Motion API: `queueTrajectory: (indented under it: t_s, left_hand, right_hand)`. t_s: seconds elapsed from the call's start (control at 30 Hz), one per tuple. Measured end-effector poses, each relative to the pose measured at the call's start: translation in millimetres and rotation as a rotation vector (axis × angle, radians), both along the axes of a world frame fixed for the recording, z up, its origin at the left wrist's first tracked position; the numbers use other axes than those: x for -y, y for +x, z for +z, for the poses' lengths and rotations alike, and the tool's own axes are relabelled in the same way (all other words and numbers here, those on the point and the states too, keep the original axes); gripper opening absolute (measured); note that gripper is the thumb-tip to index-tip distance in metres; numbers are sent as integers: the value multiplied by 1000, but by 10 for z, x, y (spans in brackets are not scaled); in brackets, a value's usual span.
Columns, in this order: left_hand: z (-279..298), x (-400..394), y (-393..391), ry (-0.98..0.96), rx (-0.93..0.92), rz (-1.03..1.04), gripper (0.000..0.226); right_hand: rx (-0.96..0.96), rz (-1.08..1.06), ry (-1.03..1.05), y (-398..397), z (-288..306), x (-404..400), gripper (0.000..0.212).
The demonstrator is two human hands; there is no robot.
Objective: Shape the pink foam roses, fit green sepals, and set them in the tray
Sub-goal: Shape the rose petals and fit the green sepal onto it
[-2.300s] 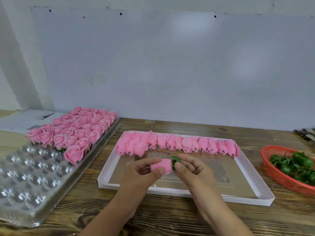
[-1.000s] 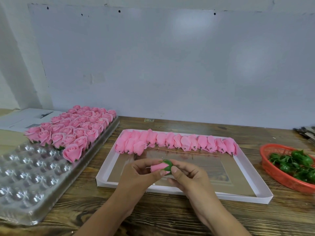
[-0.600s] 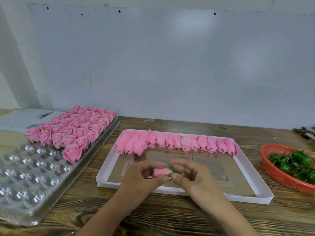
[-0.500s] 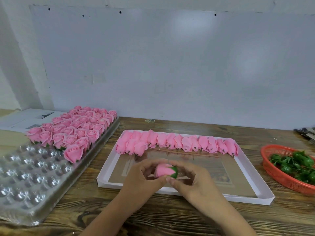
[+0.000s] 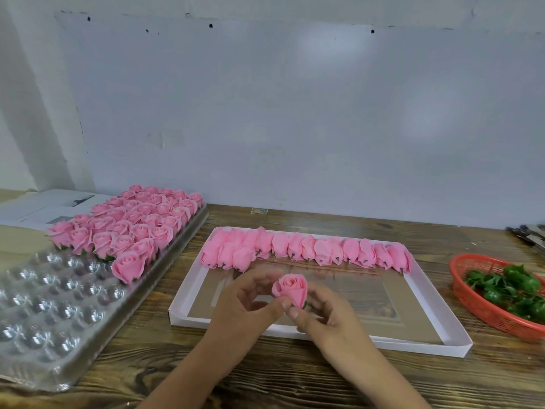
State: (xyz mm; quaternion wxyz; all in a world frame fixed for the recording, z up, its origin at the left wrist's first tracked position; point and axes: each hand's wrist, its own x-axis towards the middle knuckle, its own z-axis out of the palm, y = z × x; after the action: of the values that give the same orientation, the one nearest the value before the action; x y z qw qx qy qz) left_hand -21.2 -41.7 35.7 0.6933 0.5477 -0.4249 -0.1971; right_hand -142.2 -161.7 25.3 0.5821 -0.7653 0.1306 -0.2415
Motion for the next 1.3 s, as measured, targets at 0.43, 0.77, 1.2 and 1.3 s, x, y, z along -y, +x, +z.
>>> queueTrajectory:
  t_s: [0.43, 0.77, 1.2, 1.3]
  left_hand:
    - [-26, -11, -14, 18, 2, -80, 24]
    - [4, -41, 13, 84, -37, -113, 49]
    - [27, -46, 10, 84, -97, -216, 46]
    - [15, -45, -5, 164, -139, -244, 45]
  right_hand:
    - [-63, -18, -289, -23, -78, -112, 32]
    - [-43, -46, -246, -51, -103, -58, 29]
    - [6, -12, -161, -48, -100, -99, 34]
    - [58, -18, -137, -53, -100, -100, 35]
